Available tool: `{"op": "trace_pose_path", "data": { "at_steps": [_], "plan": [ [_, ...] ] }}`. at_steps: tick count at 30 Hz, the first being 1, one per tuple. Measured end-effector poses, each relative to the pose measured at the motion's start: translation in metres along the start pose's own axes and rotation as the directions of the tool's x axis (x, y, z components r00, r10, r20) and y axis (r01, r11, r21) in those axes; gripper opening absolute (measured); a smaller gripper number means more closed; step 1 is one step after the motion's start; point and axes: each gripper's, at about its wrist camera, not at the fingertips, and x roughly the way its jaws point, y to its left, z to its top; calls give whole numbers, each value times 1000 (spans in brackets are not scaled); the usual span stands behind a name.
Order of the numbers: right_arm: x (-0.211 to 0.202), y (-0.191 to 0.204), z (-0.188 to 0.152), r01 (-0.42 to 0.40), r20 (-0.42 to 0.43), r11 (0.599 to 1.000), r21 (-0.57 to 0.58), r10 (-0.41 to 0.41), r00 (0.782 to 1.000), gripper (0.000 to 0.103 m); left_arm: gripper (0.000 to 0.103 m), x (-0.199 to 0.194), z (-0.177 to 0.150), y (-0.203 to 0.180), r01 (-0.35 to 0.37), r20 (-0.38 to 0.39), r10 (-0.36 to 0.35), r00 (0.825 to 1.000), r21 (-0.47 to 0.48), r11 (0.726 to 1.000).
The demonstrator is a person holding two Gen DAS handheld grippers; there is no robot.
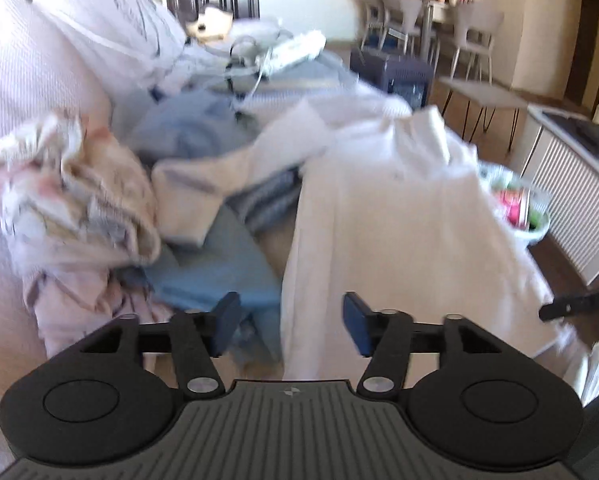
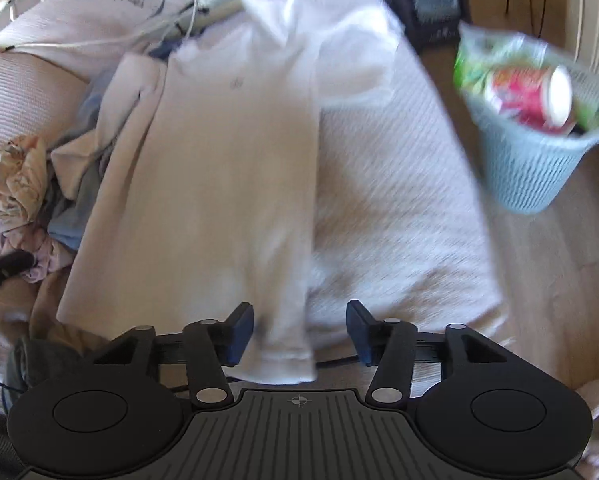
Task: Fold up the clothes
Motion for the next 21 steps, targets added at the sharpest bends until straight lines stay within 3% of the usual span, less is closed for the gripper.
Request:
{"op": "trace_pose_path", "data": {
  "at_steps": [4,7,10,16,21],
  "plan": [
    [-19,-2,5,18,38,998,-62,-16,999,52,64,7,13,-24,10,1,-10,1000,26,1000],
    [-26,-3,7,13,55,996,-93,-8,998,52,64,12,19,-38,134,-38,-134,990,-19,991],
    [-27,-6,9,-4,53,995,-95,9,999,53,64,14,27,-51,205,-48,-205,977,-23,979],
    [-27,-17,19,-2,48,994,-107,7,999,54,64,16,43,-64,178,-8,-177,984,21,984],
    [-27,-28,35,46,52,990,-132,-39,998,54,62,32,55,-63,251,-18,-251,968,-15,968]
  ]
}}
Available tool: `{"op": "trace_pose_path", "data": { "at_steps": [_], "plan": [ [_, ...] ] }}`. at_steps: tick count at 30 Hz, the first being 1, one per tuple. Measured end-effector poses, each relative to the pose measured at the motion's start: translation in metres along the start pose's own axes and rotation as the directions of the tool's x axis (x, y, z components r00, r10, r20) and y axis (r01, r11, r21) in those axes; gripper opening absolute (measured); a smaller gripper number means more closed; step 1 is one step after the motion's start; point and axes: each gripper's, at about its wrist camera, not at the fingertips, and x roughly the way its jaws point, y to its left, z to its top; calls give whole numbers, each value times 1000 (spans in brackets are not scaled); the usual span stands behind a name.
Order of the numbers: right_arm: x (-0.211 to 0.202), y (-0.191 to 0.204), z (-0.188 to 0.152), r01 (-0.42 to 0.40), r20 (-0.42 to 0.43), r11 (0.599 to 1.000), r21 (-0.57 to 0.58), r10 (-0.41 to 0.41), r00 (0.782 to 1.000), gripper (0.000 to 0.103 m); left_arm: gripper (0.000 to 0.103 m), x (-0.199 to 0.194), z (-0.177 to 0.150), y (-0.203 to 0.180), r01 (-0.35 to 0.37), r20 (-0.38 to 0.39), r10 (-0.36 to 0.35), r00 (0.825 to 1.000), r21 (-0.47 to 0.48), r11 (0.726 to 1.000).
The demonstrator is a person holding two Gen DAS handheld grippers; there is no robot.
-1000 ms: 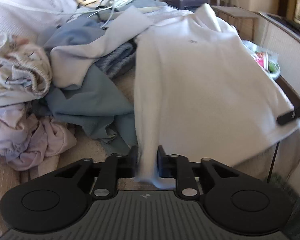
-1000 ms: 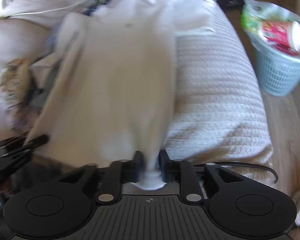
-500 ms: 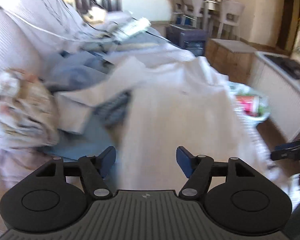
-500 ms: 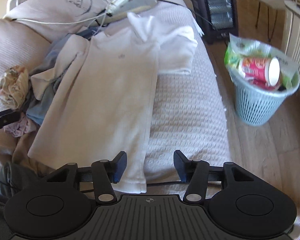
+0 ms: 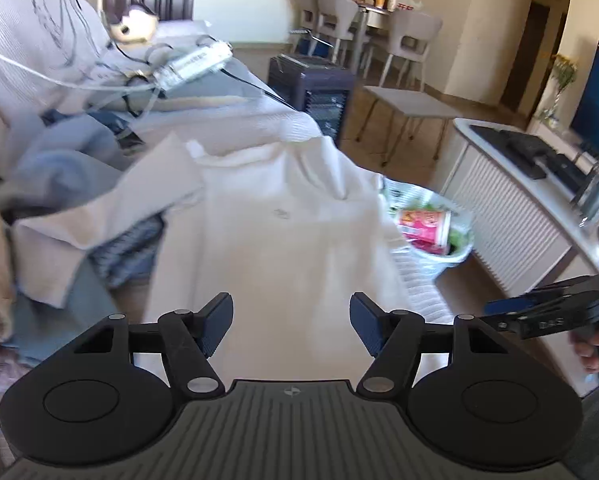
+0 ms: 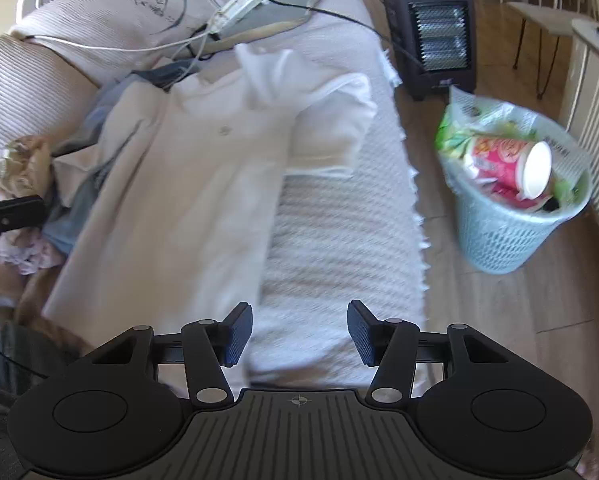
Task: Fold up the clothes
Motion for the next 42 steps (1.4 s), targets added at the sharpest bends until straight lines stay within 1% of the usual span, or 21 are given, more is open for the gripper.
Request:
{"op": "trace_pose_path", "data": {
  "at_steps": [1,3,5,10,13,17,18,20,23,25,28,32,33,34,35,36,37,38,40,41,42],
  "plan": [
    [1,-3,2,0,-5,1000,0,0,1000,54,62,4,2,0,7,-5,-7,1000,-9,1000],
    [6,-11,8,-7,-16,1000,23,7,1000,54,63,12,7,1,-8,-12,8,1000,-22,1000],
    [9,-18,13,-6,-33,999,40,7,999,54,63,20,14,4,-20,-16,19,1000,-63,998],
    [14,-25,34,20,-77,999,-34,-23,997,54,67,39,34,8,-28,-23,26,999,-92,995],
    [20,-31,55,44,-95,998,-42,-48,994,54,68,60,45,7,-29,-44,25,999,-104,994],
    [33,-37,88,46,-42,999,-16,-46,998,54,68,99,51,3,2,-68,-9,998,-104,995],
    [37,-40,95,45,-17,999,13,-45,999,54,67,109,52,2,0,-71,-8,997,-105,994],
    [48,-52,112,11,12,997,80,-12,1000,54,66,132,55,-1,-9,-98,-2,995,-110,994],
    [73,-60,130,-13,12,994,112,12,1000,54,66,154,63,-4,-23,-130,7,991,-121,992],
    [91,-61,136,-13,-2,994,104,14,1000,54,66,161,67,-6,-22,-131,5,991,-132,991],
    [113,-63,141,-72,-4,986,150,74,997,54,66,168,71,-6,-24,-140,4,990,-141,990],
    [142,-61,148,-86,-8,984,157,88,996,54,66,176,75,-7,-34,-147,13,989,-143,989],
    [144,-59,148,-79,-2,988,136,80,997,50,66,178,75,-8,-37,-146,16,989,-139,990],
    [146,-56,148,-72,5,991,115,72,997,36,66,179,74,-9,-39,-148,19,989,-132,990],
    [144,-51,149,-53,12,996,77,53,999,31,66,182,73,-10,-43,-156,24,988,-124,991],
    [140,-48,150,-36,15,998,49,35,999,14,66,184,72,-11,-50,-165,30,986,-118,992],
    [135,-44,153,-16,17,1000,17,16,1000,9,66,186,71,-10,-59,-173,40,984,-111,992],
    [129,-41,156,25,21,999,-23,-25,999,9,66,189,70,-10,-69,-181,49,982,-104,992],
    [114,-37,163,142,42,984,-111,-138,990,8,66,192,68,-8,-96,-192,77,978,-88,992],
    [105,-39,169,205,75,968,-144,-196,978,8,66,193,67,-6,-108,-194,90,977,-86,990],
    [94,-42,175,289,117,940,-183,-272,955,8,66,194,67,-4,-120,-197,102,975,-84,989]
  ]
}}
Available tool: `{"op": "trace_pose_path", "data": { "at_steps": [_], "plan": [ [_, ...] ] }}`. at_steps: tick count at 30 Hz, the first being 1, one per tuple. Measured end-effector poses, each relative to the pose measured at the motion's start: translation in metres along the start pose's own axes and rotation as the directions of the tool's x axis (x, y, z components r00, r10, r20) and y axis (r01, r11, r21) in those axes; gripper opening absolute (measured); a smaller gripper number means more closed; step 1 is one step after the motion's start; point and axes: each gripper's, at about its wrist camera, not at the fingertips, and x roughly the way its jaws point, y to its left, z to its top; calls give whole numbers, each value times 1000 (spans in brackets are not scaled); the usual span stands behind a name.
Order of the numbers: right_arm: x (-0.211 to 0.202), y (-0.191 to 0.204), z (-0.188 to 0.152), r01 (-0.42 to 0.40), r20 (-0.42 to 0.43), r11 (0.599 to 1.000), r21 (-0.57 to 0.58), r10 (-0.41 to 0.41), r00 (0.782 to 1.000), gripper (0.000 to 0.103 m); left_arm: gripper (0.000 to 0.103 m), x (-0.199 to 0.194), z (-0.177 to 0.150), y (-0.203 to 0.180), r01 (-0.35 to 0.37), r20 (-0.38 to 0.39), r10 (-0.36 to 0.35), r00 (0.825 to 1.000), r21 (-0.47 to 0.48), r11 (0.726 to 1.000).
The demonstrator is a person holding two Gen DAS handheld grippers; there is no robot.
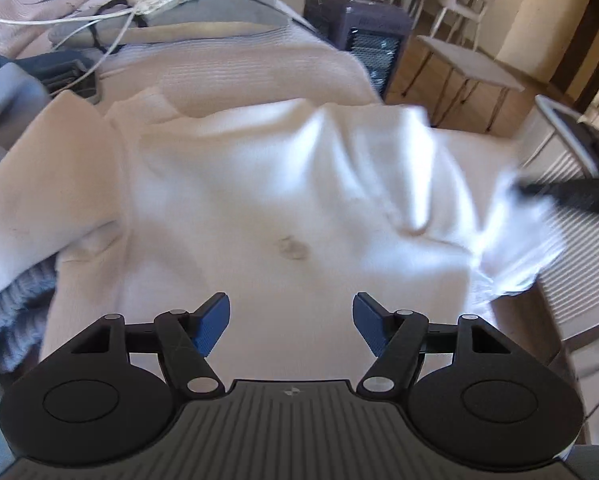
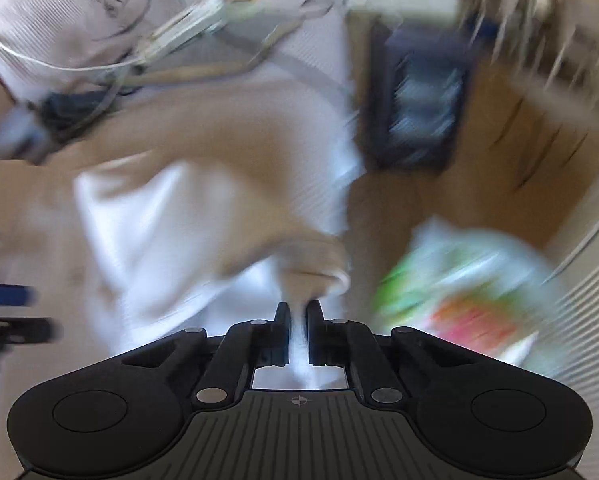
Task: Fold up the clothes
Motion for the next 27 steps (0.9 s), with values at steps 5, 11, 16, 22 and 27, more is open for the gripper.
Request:
{"op": "trace_pose_path", "data": {
  "at_steps": [5,11,16,22,27],
  "plan": [
    [-44,-29,39,220,119,966,-134,-204,972,8,66,9,-1,4,-43,-17,43,999,0,999],
    [-86,36,29,243,327,876,-418,-104,939,8,66,4,-3,4,-31,-11,31,999,-1,1000],
    [-101,114,1,77,360,732,-676,238,902,9,68,-39,-17,27,-32,47,36,998,-89,996],
    [-79,186,-26,-146,183,578,-803,472,862,33,68,-75,-53,53,-95,73,109,991,-174,980],
    [-87,205,-52,-204,131,541,-816,516,846,62,69,-73,-76,58,-128,31,134,991,-146,981]
  ]
}}
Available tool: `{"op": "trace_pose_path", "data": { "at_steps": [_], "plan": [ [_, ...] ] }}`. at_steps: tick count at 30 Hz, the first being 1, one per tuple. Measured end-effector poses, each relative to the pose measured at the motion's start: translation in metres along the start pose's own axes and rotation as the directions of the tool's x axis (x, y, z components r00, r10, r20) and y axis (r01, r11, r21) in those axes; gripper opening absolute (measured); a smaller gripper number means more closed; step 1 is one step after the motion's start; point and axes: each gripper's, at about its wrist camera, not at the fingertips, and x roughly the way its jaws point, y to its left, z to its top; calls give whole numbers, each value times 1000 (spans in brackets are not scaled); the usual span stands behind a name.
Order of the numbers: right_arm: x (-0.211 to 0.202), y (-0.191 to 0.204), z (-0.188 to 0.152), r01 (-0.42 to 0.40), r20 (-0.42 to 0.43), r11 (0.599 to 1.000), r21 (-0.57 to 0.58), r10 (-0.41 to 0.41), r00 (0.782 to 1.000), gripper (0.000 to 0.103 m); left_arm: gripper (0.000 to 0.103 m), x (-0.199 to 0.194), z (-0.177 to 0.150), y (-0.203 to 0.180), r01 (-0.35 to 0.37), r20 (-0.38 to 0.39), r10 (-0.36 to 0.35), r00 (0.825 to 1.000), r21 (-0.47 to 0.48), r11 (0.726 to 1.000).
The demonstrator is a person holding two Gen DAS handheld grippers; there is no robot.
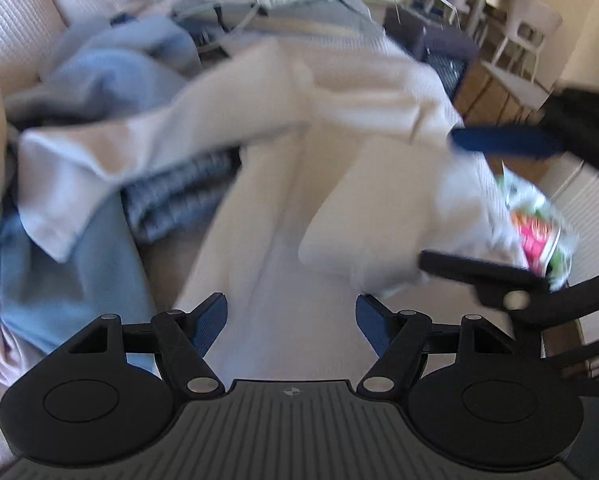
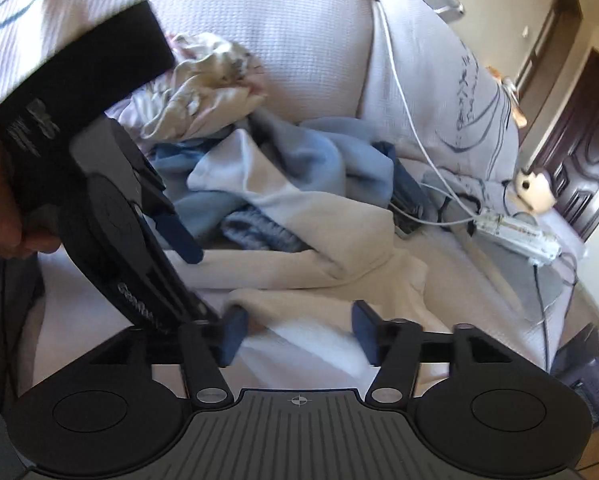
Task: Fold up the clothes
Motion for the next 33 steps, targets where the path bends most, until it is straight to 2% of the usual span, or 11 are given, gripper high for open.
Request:
{"op": "trace_pose_path", "data": {
  "at_steps": [4,11,14,17,20,21,23,24,26,28,33],
  "plan": [
    [-28,-3,-9,2,7,998,56,-2,1000,74,69,4,-9,2,4,-22,-3,1000,9,1000],
    [-64,-48,-52,147,-104,955,259,-124,987,76,70,-14,-5,-3,16,21,-16,1000,-9,1000],
    [-65,-62,-75,155,-126,923,354,-117,985,76,73,-31,2,-11,36,76,-36,996,-3,999],
    [-50,-56,-85,194,-197,927,321,-135,971,76,83,-35,16,-18,80,112,-79,991,-3,997],
    [-30,-45,-84,198,-241,945,261,-135,961,69,82,-17,31,-32,72,130,-72,989,0,997],
    [-23,-42,-84,199,-256,950,241,-135,957,57,81,-9,36,-36,56,134,-56,989,4,998],
    [-6,-41,-83,203,-281,953,225,-137,950,38,65,8,41,-40,11,127,-10,992,-1,1000],
    [4,-39,-82,206,-299,958,199,-141,944,32,33,15,44,-40,-3,115,3,993,-7,1000],
    [16,-33,-83,225,-317,967,120,-177,932,28,11,18,44,-29,27,87,-22,996,-54,998],
    [18,-32,-83,215,-321,969,125,-165,933,17,8,8,38,-14,53,108,-42,993,-109,993],
    [6,-44,-88,254,-323,949,185,-186,928,10,10,-22,17,10,113,160,-84,984,-185,976]
  ]
}}
